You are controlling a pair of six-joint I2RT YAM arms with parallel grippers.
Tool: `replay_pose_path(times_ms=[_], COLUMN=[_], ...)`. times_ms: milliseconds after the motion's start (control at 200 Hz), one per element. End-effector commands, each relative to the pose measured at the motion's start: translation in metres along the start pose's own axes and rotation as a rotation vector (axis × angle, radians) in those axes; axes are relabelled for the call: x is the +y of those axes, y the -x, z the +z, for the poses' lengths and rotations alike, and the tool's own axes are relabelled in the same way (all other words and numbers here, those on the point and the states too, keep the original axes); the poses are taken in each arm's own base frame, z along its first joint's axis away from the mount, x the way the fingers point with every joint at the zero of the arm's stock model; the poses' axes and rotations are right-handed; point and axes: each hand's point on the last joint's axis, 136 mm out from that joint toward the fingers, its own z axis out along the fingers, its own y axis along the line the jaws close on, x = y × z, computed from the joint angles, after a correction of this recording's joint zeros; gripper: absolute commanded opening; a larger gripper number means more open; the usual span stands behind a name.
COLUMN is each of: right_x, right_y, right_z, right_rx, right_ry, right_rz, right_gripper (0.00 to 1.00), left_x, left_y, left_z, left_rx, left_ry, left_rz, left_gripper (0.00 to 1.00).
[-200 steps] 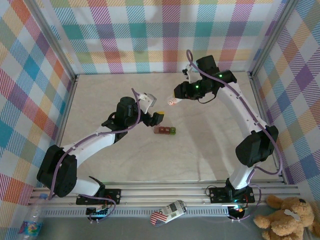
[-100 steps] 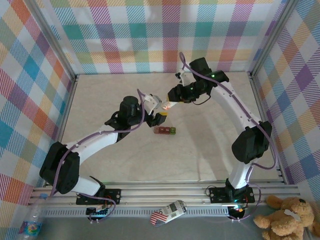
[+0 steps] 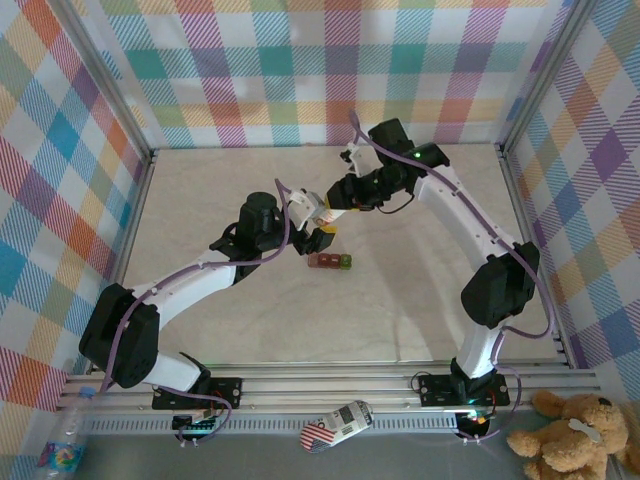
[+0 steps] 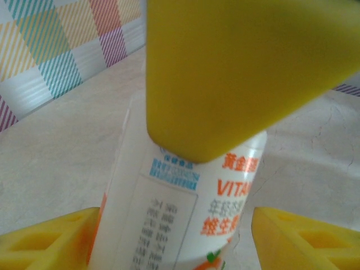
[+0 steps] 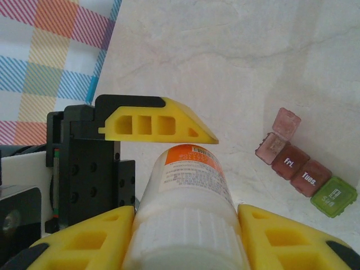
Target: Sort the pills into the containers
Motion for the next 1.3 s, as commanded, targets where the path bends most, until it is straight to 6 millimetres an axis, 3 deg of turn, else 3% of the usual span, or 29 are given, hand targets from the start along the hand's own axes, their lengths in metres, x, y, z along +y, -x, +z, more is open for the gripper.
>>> replay_pose_path(times_ms=[0,790,1025,1160,1295], right_x=[0.0117,0.0119,0.0125,0.0132,0.0138], right_y=[-0.0032,-0.0096,-0.0100,-0.0113,-0.0111], right_z=[-0.0008,0.0020,0.0025,0.0031,0.0023], right_rx=[0.012,0.021,0.021,0.025,0.023], right_ry=[0.042,0.056,0.057,0.059,0.058], right_rz=[-0.014,-0.002,-0.002,0.000,-0.002], right_gripper=[0.38,0.37,0.37,0.37,0.37], left_x=[-0.0064,-0.0107,-0.0114,-0.0109,-0.0108], left_y=[0.0191,0.0214,0.0209,0.0207,0.0177], left_z=[-0.0006,0.0015,0.0040,0.0049,0.0061], left_rx=[-0.053,-0.056,-0.052,-0.050,-0.041], left_ry=[-0.024,-0.054,-0.062,-0.057,-0.056], left_rz=[0.036,0.009,0.003,0.001,-0.003], left_gripper=[0.69,0.60,0.54,0.63,0.64])
